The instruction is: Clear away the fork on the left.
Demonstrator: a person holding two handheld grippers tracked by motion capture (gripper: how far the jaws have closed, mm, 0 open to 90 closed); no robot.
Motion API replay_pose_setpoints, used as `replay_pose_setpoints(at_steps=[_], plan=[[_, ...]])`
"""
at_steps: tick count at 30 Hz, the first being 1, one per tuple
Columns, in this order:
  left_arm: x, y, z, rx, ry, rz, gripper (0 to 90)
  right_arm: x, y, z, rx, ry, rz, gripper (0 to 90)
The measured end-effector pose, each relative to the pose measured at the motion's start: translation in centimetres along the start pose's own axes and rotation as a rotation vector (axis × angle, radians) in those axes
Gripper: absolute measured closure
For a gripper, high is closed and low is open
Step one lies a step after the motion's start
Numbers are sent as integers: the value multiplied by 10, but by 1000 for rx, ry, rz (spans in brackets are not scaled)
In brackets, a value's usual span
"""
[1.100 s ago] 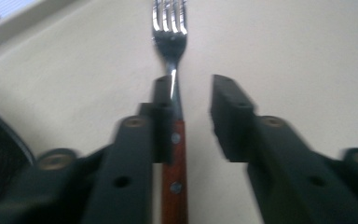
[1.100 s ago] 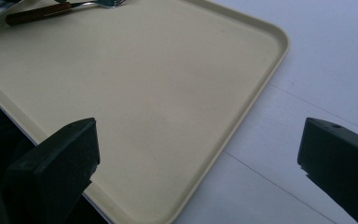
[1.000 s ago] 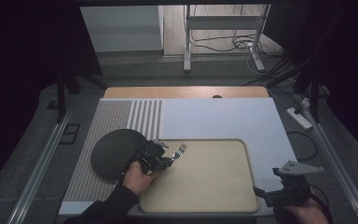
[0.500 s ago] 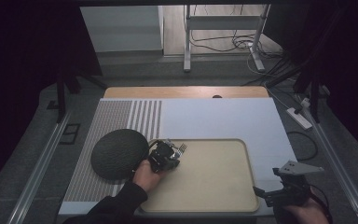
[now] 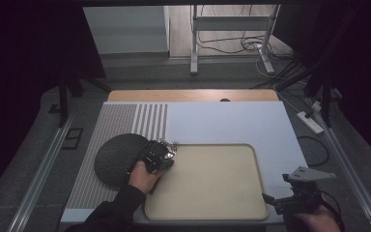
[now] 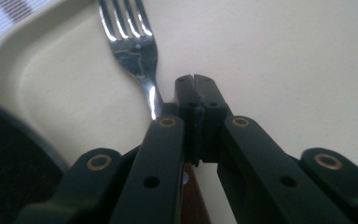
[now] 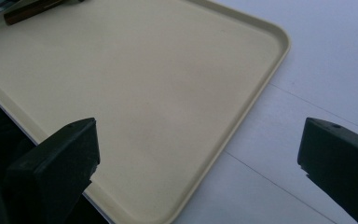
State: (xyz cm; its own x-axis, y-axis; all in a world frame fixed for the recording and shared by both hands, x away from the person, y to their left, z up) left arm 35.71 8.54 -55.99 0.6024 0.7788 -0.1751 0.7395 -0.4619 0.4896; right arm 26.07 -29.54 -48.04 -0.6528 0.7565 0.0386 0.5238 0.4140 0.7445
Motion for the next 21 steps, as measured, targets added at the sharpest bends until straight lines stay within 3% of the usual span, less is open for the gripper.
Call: replay_pose_setpoints(at_steps=[10,13,21], plan=[[17,-13,-12,33,18,-44,891,1,0,0,0,2,-4,0],[19,-16,-13,27,4,-51,885,1,0,0,1,1,-5,0],[16,-11,-14,-13,-7,-16,808,0,0,0,5,-1,-1,0]])
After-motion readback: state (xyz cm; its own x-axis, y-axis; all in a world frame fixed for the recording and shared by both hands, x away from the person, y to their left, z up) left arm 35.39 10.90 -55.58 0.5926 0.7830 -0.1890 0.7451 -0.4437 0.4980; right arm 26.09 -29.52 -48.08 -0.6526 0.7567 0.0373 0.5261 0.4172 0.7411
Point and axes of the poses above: each handheld gripper's, and its own axes: z roughly forward along the jaws, y roughly out of its top, x roughly to its left, the point moved 5 cm from there along z, roughly forward along the jaws, and after that the axes turned 2 degrees about -x, right-handed, at the moved point
